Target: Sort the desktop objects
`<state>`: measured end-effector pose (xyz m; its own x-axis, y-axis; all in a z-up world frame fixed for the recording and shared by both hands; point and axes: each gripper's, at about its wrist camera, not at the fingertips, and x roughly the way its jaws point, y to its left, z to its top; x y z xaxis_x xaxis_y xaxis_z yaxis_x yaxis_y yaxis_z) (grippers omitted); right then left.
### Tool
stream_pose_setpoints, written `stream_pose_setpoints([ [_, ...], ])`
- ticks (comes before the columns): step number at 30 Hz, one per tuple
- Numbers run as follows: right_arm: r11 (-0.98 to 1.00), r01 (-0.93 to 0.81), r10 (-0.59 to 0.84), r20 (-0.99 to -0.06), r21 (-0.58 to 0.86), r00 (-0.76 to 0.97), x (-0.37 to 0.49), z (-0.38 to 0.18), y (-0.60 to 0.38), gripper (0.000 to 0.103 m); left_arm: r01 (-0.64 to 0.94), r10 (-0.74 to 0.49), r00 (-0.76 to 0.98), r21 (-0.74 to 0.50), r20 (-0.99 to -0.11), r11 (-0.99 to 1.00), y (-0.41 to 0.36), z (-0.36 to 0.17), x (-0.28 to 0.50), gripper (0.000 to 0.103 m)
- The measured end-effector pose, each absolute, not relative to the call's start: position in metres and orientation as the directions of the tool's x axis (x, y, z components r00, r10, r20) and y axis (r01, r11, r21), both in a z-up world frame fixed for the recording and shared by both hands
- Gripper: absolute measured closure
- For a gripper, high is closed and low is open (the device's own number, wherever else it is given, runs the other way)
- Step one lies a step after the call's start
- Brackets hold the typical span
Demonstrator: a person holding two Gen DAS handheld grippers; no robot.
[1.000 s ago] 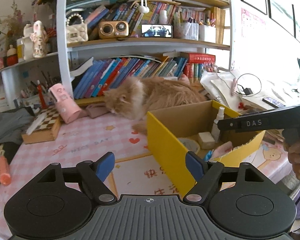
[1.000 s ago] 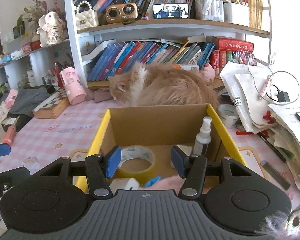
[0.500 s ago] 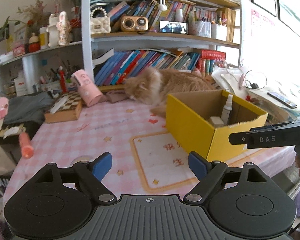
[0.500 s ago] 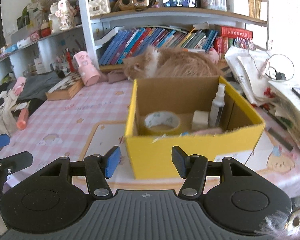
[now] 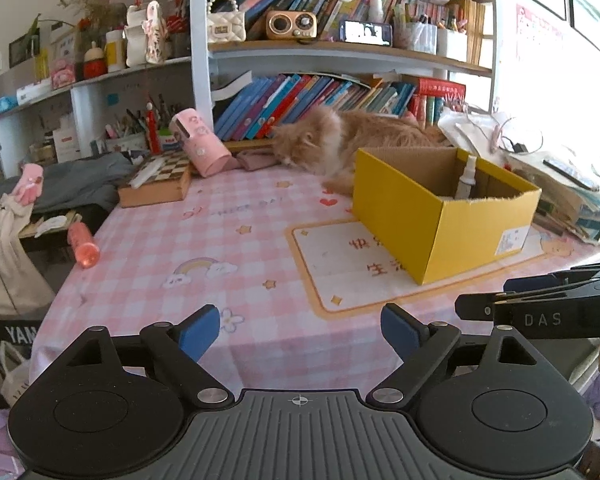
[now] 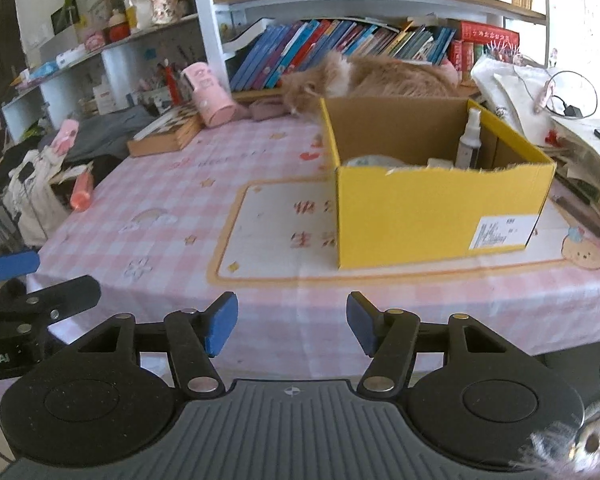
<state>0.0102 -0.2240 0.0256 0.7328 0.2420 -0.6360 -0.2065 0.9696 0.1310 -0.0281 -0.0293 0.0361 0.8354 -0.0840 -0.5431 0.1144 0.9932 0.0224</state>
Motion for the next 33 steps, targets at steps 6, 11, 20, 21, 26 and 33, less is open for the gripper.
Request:
stream_pose_setpoints([
  [6,0.972,-0.190,0.234,-0.645,0.139,0.728,-0.007,0.019,-0.216,0.043,0.101,-0.066,0.838,0.035,-0.542,0.994,-0.026,0.030,-0.042,0.013],
  [11,0.977,-0.168,0.212,-0.663,0.130,0.718,-0.018,0.012,-0.210,0.040,0.090,-0.065,0.825,0.018,-0.562,0.996,-0.023,0.022,-0.050,0.013],
  [20,0.973,-0.211,0.220,-0.664,0.096,0.714,-0.034,0.003,-0.194,0.037,0.130,-0.066,0.815,0.071,-0.575,0.989,-0.030,0.017,-0.054,0.012],
  [21,0.973,-0.212,0.220,-0.662,0.095,0.717,-0.034,0.003,-0.194,0.037,0.133,-0.066,0.815,0.075,-0.576,0.988,-0.030,0.017,-0.055,0.012],
  [26,0.972,-0.208,0.225,-0.658,0.106,0.718,-0.034,0.003,-0.193,0.036,0.145,-0.074,0.806,0.075,-0.587,0.987,-0.027,0.016,-0.055,0.008],
  [33,0.970,-0.219,0.235,-0.658,0.107,0.716,-0.032,0.003,-0.188,0.033,0.123,-0.064,0.803,0.061,-0.592,0.991,-0.022,0.016,-0.055,0.008],
])
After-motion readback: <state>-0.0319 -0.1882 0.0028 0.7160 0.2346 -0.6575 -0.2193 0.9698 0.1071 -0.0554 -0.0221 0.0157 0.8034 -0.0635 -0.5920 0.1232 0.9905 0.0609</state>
